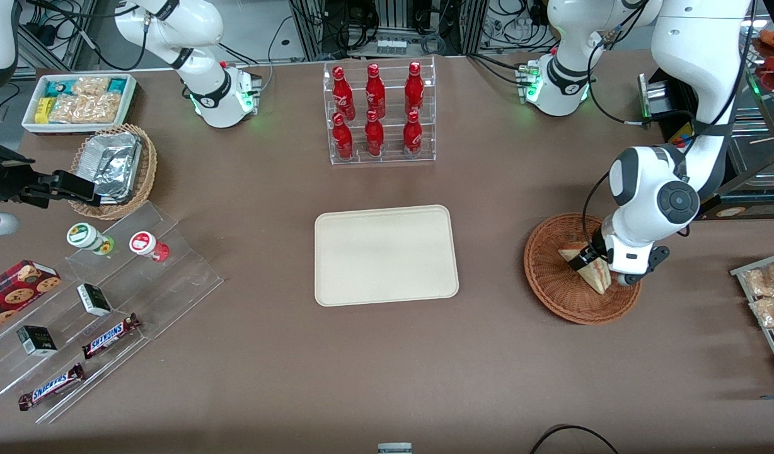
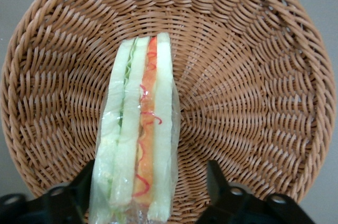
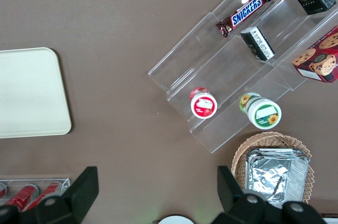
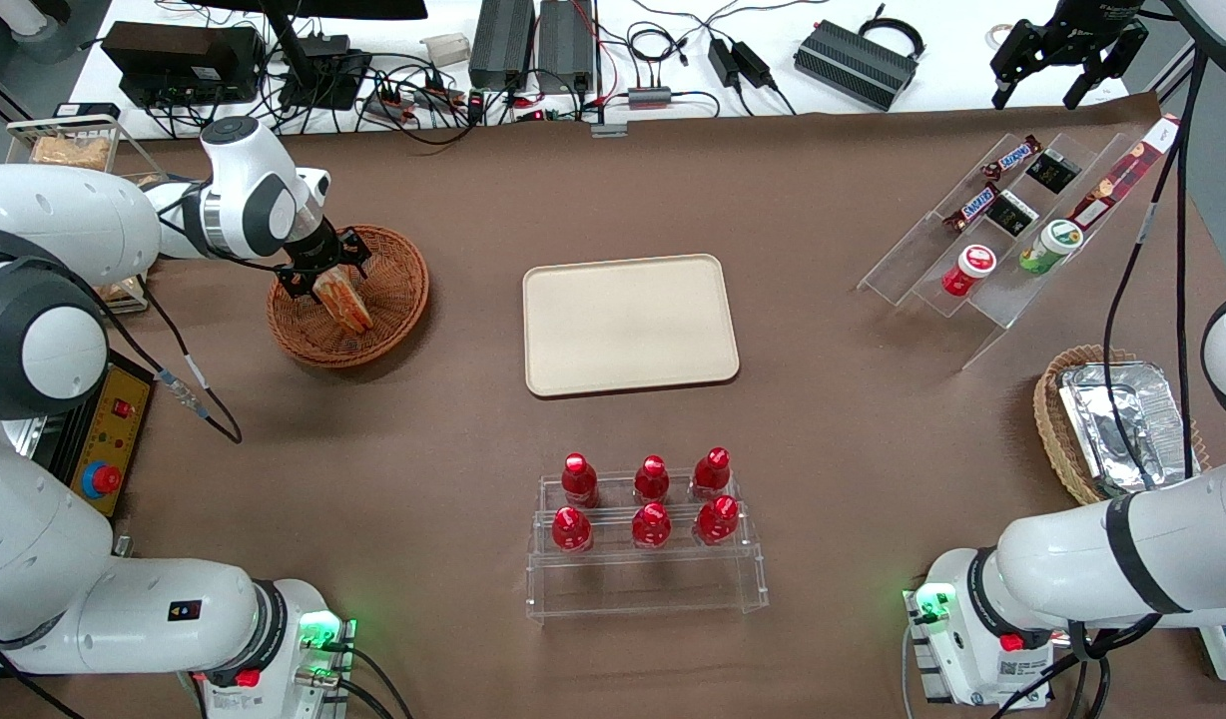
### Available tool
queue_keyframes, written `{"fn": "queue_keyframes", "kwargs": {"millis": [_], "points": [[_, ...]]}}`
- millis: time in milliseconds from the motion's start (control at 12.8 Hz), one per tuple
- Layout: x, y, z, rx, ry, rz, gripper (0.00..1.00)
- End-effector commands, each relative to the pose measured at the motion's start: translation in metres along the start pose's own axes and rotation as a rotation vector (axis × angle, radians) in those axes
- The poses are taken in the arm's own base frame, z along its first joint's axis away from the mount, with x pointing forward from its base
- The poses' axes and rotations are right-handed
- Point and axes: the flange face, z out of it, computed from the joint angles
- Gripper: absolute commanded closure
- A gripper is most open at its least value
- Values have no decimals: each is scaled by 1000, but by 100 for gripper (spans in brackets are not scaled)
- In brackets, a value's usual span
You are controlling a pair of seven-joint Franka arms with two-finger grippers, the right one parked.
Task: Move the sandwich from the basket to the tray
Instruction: 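Close the left gripper on the sandwich and lift it from the basket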
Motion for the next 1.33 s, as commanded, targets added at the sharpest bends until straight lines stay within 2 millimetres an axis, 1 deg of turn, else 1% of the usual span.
{"fn": "queue_keyframes", "kwargs": {"millis": [0,78,157,314,471,549,706,784,1020,1176,1255], "points": [[-4,-3,3,6,10,14,90],[-7,-6,6,28,14,37,100],[-8,-7,6,50,23,62,100],[-9,-9,-3,76,9,79,100],[-11,-7,-30,98,-5,134,100],[-12,-2,-43,107,-12,139,100],[-28,34,-63,119,-29,190,100],[-32,46,-71,114,-26,206,100],[-54,82,-86,80,-6,274,100],[-77,114,-91,55,-4,336,100],[-90,130,-90,46,-12,370,100]]}}
